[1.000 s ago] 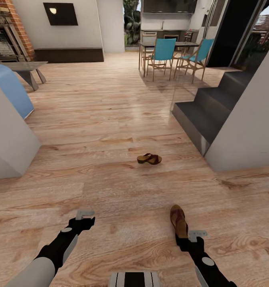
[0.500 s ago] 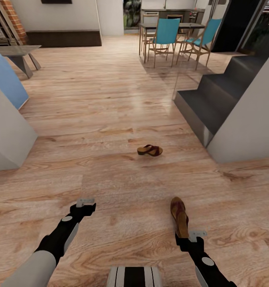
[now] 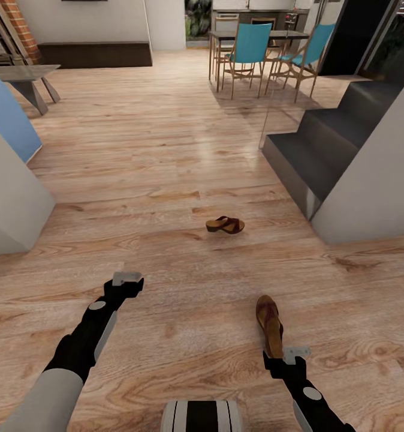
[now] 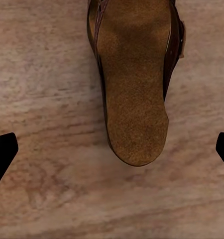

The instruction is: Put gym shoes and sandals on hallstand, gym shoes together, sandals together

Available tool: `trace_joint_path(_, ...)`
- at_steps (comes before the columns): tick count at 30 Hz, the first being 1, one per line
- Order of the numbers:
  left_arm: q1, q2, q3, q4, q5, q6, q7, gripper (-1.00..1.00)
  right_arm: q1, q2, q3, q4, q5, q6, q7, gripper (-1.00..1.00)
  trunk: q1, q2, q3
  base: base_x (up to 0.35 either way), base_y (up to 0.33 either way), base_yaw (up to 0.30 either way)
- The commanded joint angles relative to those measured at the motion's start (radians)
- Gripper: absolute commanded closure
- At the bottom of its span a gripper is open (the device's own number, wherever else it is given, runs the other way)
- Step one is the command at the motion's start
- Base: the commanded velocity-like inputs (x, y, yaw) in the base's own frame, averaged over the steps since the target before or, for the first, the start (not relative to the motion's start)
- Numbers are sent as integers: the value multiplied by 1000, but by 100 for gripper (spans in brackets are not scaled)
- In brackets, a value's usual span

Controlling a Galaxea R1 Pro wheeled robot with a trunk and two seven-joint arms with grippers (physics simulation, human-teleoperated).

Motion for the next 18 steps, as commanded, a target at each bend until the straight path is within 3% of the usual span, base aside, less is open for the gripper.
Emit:
trace_joint_path(1,0,0,1,-11,0,9,-1,-100,0,0,0,1,0,-3,-2,-100,0,0,-1,0,0,0)
trace_joint_path(10,1,-1,1,-97,2,20,-1,-100,0,0,0,3,0,-3,-2,-100,0,0,-2,0,0,0)
trace_joint_path(18,3,-4,1,-150,2,21,0,-100,0,0,0,3,0,-3,-2,-100,3,-2,-42,0,0,0)
